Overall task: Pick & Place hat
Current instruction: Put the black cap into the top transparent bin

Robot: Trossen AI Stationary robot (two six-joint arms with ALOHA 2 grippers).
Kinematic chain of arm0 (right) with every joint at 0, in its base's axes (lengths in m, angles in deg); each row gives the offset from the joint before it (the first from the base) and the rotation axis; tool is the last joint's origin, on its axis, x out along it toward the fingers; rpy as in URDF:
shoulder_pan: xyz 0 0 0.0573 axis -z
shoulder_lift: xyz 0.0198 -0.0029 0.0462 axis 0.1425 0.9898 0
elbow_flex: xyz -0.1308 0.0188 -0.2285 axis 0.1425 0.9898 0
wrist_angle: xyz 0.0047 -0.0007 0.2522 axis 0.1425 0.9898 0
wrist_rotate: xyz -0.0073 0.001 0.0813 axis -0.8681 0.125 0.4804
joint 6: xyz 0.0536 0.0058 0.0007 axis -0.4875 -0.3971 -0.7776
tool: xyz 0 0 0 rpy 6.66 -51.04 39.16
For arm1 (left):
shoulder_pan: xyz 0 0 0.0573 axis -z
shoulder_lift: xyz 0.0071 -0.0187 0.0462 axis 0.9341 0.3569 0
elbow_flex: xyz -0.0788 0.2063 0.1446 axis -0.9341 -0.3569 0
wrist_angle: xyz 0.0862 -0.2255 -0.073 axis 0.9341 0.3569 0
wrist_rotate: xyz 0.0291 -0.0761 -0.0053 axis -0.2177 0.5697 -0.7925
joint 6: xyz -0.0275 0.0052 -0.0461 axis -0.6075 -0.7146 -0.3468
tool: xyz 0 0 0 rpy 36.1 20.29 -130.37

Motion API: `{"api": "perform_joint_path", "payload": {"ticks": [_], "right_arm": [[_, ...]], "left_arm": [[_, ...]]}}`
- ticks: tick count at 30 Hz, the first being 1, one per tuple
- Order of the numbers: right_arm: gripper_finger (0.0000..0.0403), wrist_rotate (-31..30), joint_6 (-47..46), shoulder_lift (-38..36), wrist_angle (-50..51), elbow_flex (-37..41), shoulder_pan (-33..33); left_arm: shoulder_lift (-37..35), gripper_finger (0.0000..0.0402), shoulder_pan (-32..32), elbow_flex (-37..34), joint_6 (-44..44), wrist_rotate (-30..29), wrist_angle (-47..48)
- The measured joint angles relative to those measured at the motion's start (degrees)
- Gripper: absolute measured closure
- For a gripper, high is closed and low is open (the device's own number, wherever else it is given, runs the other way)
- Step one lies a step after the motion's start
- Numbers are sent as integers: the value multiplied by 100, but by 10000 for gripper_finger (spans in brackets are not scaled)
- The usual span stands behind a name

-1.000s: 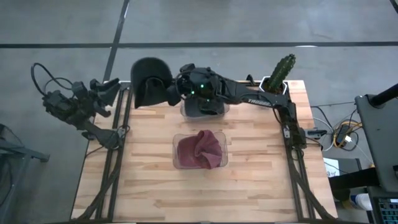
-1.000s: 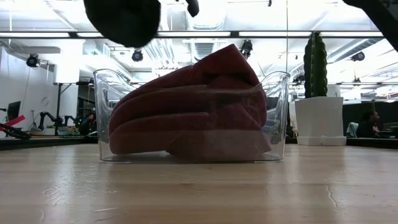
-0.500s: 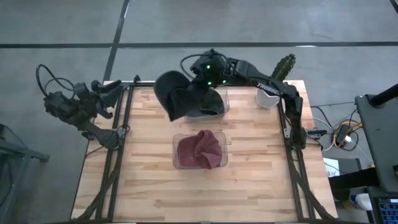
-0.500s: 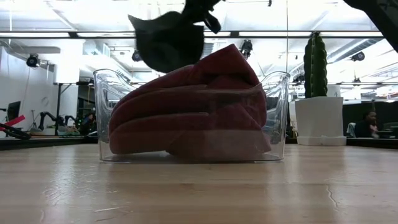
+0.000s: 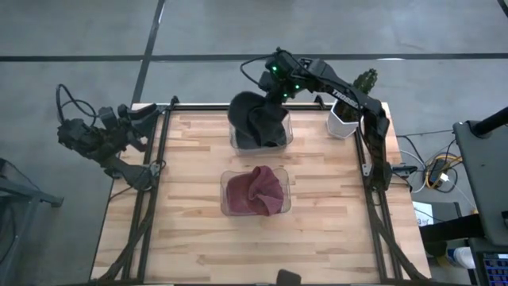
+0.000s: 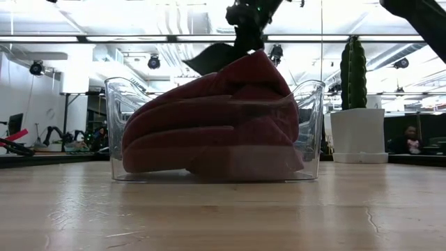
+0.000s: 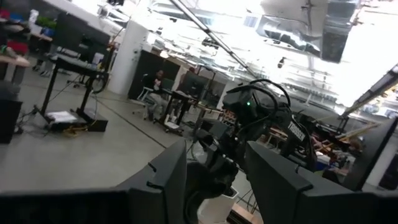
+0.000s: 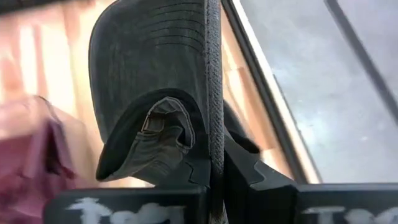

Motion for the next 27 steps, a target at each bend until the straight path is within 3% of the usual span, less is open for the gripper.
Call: {"api": "perform_joint_path", "payload": {"ticks": [11,27], "right_arm": [[390,-22,1418,441,448,11,110],[390,-38,1866,1421,454,15,95]], "left_arm": [[0,244,-2,-2,-416,-478,229],[0,244,-2,-2,-500,-718,272]]}}
